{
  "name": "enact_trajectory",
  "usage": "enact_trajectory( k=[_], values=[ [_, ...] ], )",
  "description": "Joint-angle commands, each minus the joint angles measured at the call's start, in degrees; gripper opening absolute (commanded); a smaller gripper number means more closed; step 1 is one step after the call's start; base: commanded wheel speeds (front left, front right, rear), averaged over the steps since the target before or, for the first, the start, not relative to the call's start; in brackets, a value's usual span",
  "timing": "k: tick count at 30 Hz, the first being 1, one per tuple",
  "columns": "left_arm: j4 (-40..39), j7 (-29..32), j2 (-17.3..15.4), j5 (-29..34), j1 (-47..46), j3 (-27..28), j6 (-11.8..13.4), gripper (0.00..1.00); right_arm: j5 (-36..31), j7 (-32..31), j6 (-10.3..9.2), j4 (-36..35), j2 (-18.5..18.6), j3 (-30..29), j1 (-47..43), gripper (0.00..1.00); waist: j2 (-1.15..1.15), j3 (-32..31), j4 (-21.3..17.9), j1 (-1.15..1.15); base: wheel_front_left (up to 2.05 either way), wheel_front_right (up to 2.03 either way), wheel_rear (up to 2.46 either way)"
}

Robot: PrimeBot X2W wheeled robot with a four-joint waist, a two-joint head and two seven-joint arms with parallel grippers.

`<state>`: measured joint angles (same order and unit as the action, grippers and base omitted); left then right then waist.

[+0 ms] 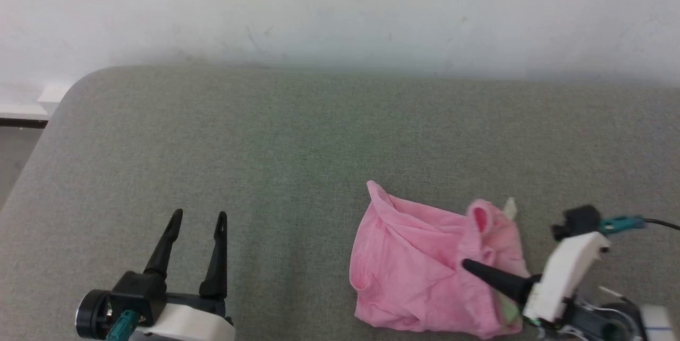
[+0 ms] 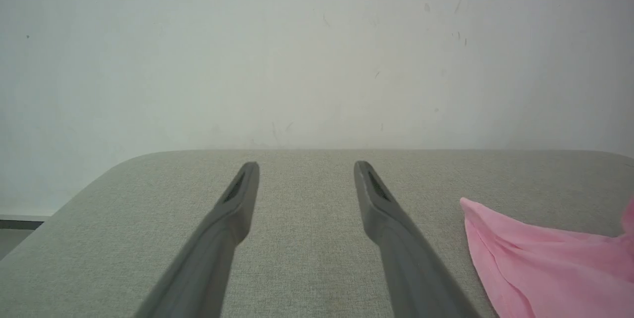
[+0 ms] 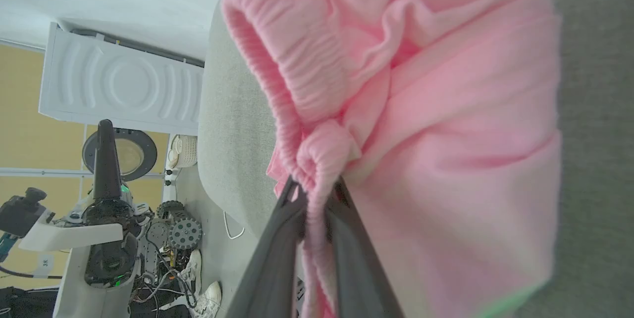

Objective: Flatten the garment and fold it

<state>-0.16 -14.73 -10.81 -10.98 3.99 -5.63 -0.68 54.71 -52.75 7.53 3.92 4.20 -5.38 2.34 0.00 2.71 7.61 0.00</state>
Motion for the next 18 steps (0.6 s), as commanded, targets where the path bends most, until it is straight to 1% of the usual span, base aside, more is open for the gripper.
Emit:
enact_trajectory(
  k=[1, 6, 7, 8, 9, 11, 14, 16, 18],
  values=[
    [0.3, -0.3, 0.4, 0.4, -0.5, 0.2, -0.5, 1.0, 0.4, 1.4, -0.04, 0.9, -0.5, 2.1, 1.5, 0.0, 0.0, 0.2, 0.3, 0.0, 0.0, 0.0, 0.0],
    [0.9, -0.3, 1.1, 0.6, -1.4, -0.1, -1.2, 1.0, -1.3, 9.2, -0.04, 7.3, -1.2, 12.0, 5.4, 0.0, 0.0, 0.8, 1.5, 0.0, 0.0, 0.0, 0.0],
    [1.0, -0.3, 1.3, 0.6, -1.6, -0.2, -1.3, 1.0, -2.0, 11.1, -0.04, 9.0, -1.2, 13.8, 6.0, 0.15, 0.0, 0.9, 1.8, 0.0, 0.0, 0.0, 0.0],
    [1.1, -0.3, 1.5, 0.6, -1.8, -0.2, -1.4, 1.0, -2.8, 13.3, -0.04, 10.5, -1.3, 15.5, 6.7, 0.56, 0.0, 0.9, 2.0, 0.0, 0.0, 0.0, 0.0],
    [1.3, -0.3, 1.7, 0.7, -1.8, -0.2, -1.5, 1.0, -3.4, 15.2, -0.04, 11.8, -1.3, 17.4, 7.4, 1.0, 0.0, 0.9, 2.2, 0.0, 0.0, 0.0, 0.0],
    [1.6, -0.3, 2.0, 0.6, -1.7, -0.1, -1.6, 1.0, -2.6, 18.4, -0.04, 13.7, -1.3, 21.0, 8.5, 1.0, 0.0, 0.9, 2.4, 0.0, 0.0, 0.0, 0.0],
    [1.8, -0.3, 2.4, 0.8, -1.4, 0.2, -1.7, 1.0, -2.1, 23.0, -0.04, 14.5, -1.3, 25.3, 10.3, 1.0, 0.0, 0.9, 2.2, 0.0, 0.0, 0.0, 0.0],
    [1.9, -0.3, 2.6, 0.9, -1.2, 0.4, -1.7, 1.0, -3.9, 26.3, -0.04, 14.0, 0.1, 28.2, 11.6, 1.0, 0.0, 0.8, 2.0, 0.0, 0.0, 0.0, 0.0],
    [1.9, -0.3, 2.8, 1.1, -1.1, 0.7, -1.7, 1.0, -7.3, 29.8, -0.04, 12.8, 2.7, 31.2, 12.8, 1.0, 0.0, 0.6, 1.6, 0.0, 0.0, 0.0, 0.0]
  ],
)
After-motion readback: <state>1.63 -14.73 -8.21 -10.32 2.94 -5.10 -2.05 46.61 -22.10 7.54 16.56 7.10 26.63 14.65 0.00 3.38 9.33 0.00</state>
